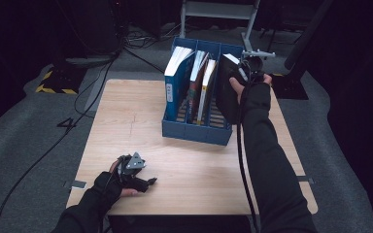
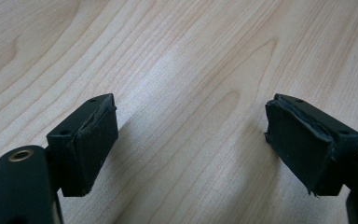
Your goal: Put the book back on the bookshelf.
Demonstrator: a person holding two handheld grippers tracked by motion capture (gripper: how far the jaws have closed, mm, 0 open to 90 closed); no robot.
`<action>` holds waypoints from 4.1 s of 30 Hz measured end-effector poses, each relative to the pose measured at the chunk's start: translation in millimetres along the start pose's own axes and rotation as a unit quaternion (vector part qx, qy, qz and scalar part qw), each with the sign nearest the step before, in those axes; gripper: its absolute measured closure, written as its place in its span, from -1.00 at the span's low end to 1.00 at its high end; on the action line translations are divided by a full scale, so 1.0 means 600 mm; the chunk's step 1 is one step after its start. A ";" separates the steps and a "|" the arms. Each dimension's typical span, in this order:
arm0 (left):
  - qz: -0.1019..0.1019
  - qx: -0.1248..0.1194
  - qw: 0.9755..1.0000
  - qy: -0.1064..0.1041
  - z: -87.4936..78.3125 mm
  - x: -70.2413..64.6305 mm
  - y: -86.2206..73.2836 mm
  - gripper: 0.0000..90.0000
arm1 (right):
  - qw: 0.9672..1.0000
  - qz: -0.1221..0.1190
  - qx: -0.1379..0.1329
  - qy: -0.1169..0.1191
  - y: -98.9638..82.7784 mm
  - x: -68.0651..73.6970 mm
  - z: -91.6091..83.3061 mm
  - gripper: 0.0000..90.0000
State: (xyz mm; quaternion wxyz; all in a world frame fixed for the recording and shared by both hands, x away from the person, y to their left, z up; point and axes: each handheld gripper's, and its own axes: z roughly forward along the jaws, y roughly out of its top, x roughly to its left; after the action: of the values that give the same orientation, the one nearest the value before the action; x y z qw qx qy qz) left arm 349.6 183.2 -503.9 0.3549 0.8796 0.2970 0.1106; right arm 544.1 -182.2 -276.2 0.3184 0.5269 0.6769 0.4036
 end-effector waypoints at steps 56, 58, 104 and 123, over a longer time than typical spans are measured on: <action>0.003 0.000 1.000 -0.003 0.001 0.001 0.000 -0.63 | 1.000 0.006 0.021 0.002 -0.097 0.001 0.071 0.14; 0.003 0.000 1.000 -0.003 0.001 0.001 0.001 -0.63 | 1.000 0.001 0.024 0.003 -0.104 0.003 0.066 0.14; 0.005 0.000 1.000 -0.003 0.000 0.000 0.000 -0.62 | 0.999 -0.032 0.036 -0.024 -0.087 0.020 0.071 0.17; 0.008 0.000 1.000 -0.009 0.001 0.000 0.000 -0.62 | 0.999 -0.020 0.018 -0.037 -0.028 0.014 0.093 0.17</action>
State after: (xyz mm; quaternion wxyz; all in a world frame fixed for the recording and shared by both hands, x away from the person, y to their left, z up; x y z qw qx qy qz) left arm 349.7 182.8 -504.0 0.3563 0.8831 0.2866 0.1052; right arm 582.4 -164.3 -317.5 0.3420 0.5331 0.6821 0.3654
